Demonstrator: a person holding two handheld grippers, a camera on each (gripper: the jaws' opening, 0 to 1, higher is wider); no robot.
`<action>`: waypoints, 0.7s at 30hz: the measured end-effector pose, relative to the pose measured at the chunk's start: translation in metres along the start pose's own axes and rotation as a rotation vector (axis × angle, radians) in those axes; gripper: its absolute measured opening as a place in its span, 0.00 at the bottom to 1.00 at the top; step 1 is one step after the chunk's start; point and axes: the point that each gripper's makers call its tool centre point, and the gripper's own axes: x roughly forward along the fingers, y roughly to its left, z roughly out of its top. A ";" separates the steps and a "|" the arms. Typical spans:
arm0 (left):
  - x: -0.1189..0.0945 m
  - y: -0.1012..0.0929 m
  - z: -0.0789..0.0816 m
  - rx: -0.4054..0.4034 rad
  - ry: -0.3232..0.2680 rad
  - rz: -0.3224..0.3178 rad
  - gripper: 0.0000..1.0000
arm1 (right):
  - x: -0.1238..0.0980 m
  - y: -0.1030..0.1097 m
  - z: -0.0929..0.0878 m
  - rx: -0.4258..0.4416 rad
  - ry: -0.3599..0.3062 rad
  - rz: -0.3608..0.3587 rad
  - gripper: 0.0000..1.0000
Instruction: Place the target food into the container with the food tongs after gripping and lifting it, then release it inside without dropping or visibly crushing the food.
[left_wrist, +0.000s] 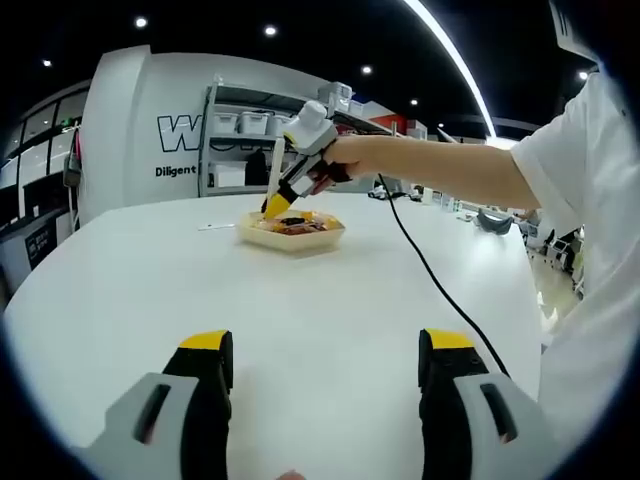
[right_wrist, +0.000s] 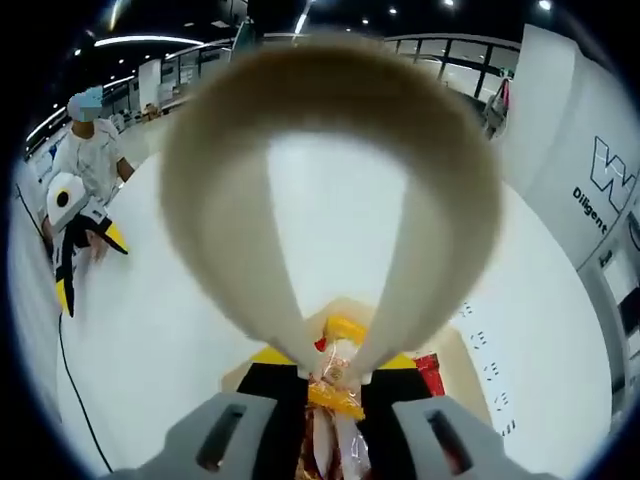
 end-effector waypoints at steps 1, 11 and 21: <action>0.000 0.000 0.000 -0.001 0.000 0.000 0.75 | 0.000 0.003 -0.002 0.012 0.001 0.004 0.13; 0.001 -0.001 -0.001 0.001 0.002 -0.001 0.75 | 0.008 0.001 -0.003 -0.031 -0.012 0.001 0.14; 0.000 -0.002 0.000 0.003 0.000 -0.001 0.75 | 0.001 -0.005 0.000 -0.020 -0.048 0.000 0.15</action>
